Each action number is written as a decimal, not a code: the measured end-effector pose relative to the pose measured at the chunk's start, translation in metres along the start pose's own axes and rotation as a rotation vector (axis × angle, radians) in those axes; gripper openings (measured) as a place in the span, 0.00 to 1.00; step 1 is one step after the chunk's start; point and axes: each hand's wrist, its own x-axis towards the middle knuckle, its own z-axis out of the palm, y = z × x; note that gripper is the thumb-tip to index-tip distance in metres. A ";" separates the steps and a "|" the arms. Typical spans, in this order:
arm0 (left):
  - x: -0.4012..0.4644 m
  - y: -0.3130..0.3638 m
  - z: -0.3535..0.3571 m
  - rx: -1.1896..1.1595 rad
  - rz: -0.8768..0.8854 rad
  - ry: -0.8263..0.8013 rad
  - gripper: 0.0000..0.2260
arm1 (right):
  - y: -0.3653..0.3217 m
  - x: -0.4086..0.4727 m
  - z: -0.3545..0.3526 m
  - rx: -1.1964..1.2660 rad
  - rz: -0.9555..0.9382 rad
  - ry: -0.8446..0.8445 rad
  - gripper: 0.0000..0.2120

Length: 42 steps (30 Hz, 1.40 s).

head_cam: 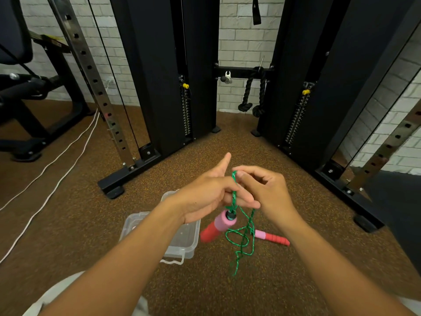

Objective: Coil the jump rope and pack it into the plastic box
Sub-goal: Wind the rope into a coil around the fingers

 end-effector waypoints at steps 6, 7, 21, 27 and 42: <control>0.003 -0.002 -0.013 -0.060 0.057 0.062 0.37 | 0.016 -0.006 0.006 -0.171 0.086 -0.163 0.22; 0.004 -0.003 -0.015 -0.064 0.065 0.083 0.35 | 0.020 -0.010 0.010 -0.222 0.101 -0.184 0.22; 0.011 -0.016 -0.046 -0.185 0.004 0.073 0.34 | -0.028 -0.016 0.001 -0.393 -0.119 -0.309 0.04; 0.013 -0.022 -0.029 -0.131 -0.064 -0.067 0.37 | -0.028 -0.009 -0.010 -0.439 -0.162 -0.205 0.03; 0.016 -0.019 -0.027 -0.274 -0.026 -0.106 0.35 | 0.013 0.002 -0.026 -0.214 0.204 -0.294 0.12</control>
